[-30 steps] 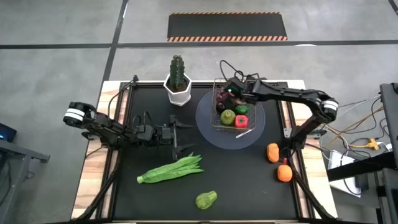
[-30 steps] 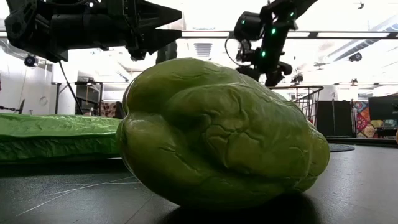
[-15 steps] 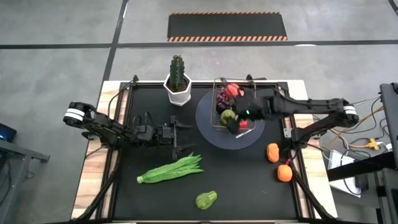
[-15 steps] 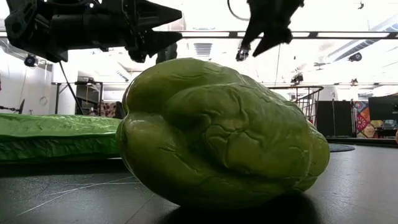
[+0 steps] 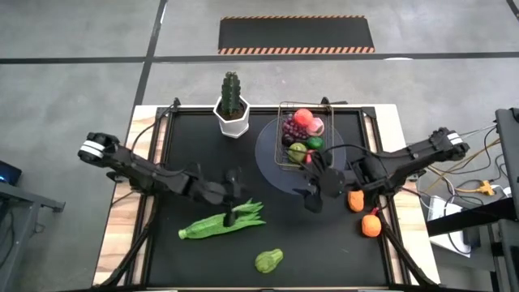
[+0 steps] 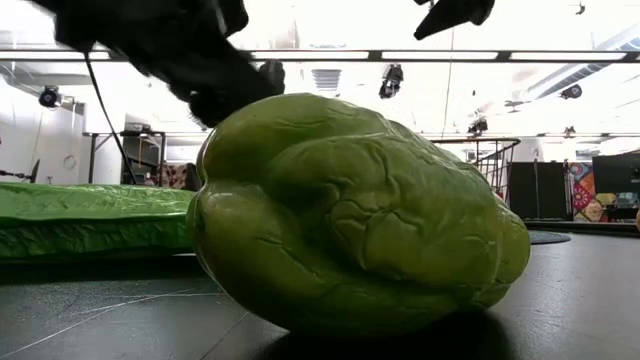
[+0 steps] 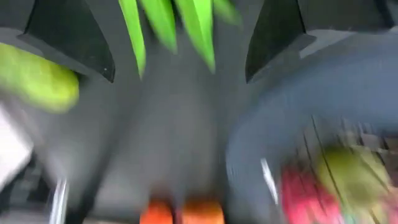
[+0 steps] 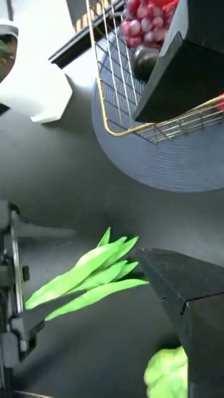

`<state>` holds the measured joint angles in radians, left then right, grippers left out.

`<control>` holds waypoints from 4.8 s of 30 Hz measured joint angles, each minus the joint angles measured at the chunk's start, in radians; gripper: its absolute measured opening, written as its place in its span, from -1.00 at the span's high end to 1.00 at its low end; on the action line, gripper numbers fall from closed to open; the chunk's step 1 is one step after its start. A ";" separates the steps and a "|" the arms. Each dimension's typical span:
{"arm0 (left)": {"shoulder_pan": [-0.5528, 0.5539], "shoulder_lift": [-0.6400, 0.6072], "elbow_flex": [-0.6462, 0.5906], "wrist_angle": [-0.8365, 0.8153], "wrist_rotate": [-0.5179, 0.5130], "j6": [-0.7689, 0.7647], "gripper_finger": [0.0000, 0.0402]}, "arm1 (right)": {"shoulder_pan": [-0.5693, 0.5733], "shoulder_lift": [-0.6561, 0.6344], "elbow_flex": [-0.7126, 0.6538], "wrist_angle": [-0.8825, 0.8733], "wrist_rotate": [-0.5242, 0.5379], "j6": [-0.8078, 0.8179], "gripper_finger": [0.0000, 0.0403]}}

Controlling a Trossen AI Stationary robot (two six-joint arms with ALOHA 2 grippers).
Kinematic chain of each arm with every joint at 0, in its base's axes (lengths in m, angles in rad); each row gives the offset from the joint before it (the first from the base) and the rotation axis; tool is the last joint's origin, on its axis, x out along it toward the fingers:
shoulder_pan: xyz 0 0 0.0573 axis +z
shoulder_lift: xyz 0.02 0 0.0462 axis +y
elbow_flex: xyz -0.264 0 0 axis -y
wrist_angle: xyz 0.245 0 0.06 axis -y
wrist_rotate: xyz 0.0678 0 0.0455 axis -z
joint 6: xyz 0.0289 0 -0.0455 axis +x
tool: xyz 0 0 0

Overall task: Build produce basket
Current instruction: Put the green leaf lettuce into the gold wire basket

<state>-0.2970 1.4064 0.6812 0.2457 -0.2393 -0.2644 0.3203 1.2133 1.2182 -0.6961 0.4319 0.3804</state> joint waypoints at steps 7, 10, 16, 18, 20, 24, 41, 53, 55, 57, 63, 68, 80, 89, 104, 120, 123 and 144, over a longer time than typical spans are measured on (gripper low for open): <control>-0.142 0.020 0.290 -0.801 0.022 -0.203 -0.70 | 0.021 0.000 -0.018 -0.001 0.042 0.001 -0.62; -0.202 0.033 0.321 -0.921 0.071 -0.303 -0.70 | 0.020 0.000 -0.040 0.015 0.043 0.001 -0.62; -0.304 0.033 0.267 -0.947 0.145 -0.476 -0.70 | 0.020 0.000 -0.097 0.068 0.042 0.003 -0.62; -0.320 0.033 0.248 -0.942 0.151 -0.510 -0.70 | 0.020 0.000 -0.116 0.085 0.041 0.005 -0.62; -0.323 0.033 0.227 -0.944 0.140 -0.534 -0.70 | 0.020 0.000 -0.133 0.103 0.041 0.005 -0.62; -0.321 0.033 0.192 -0.946 0.103 -0.549 -0.70 | 0.020 0.000 -0.151 0.111 0.041 0.025 -0.62; -0.322 0.033 0.142 -0.936 0.048 -0.607 -0.68 | 0.020 0.000 -0.156 0.111 0.041 0.041 -0.62; -0.322 0.033 0.105 -0.930 0.050 -0.646 0.04 | 0.020 0.000 -0.159 0.113 0.043 0.037 -0.62; -0.322 0.032 0.106 -0.931 0.047 -0.646 0.18 | 0.020 0.000 -0.167 0.115 0.043 0.035 -0.62; -0.322 0.029 0.109 -0.938 0.031 -0.645 0.31 | 0.020 0.000 -0.180 0.129 0.043 0.027 -0.62; -0.322 -0.023 0.144 -0.927 -0.072 -0.591 0.52 | 0.020 0.000 -0.211 0.183 0.042 0.002 -0.62; -0.322 -0.118 0.144 -0.788 -0.239 -0.423 0.54 | 0.020 -0.026 -0.211 0.204 0.042 -0.046 -0.62; -0.316 -0.263 -0.054 0.157 -0.395 0.362 0.55 | 0.031 -0.164 -0.285 0.418 0.036 -0.255 -0.62; -0.222 -0.223 -0.203 0.654 -0.271 0.538 0.55 | 0.031 -0.089 -0.544 1.295 -0.158 -0.517 -0.62; -0.036 0.087 -0.098 0.942 -0.178 0.533 0.55 | -0.003 0.080 -0.440 1.461 -0.159 -0.578 -0.72; 0.015 0.236 0.040 0.950 -0.179 0.532 0.55 | -0.015 0.090 -0.407 1.455 -0.151 -0.575 -0.37; 0.016 0.236 0.037 0.950 -0.178 0.532 0.55 | -0.016 0.088 -0.407 1.454 -0.151 -0.576 -0.08; 0.016 0.208 0.023 0.847 -0.216 0.510 -0.43 | -0.015 0.030 -0.407 1.320 -0.074 -0.612 0.85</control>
<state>-0.2810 1.6141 0.7040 1.0929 -0.4557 0.2458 0.3058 1.2436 0.8108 0.6234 0.3579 -0.2314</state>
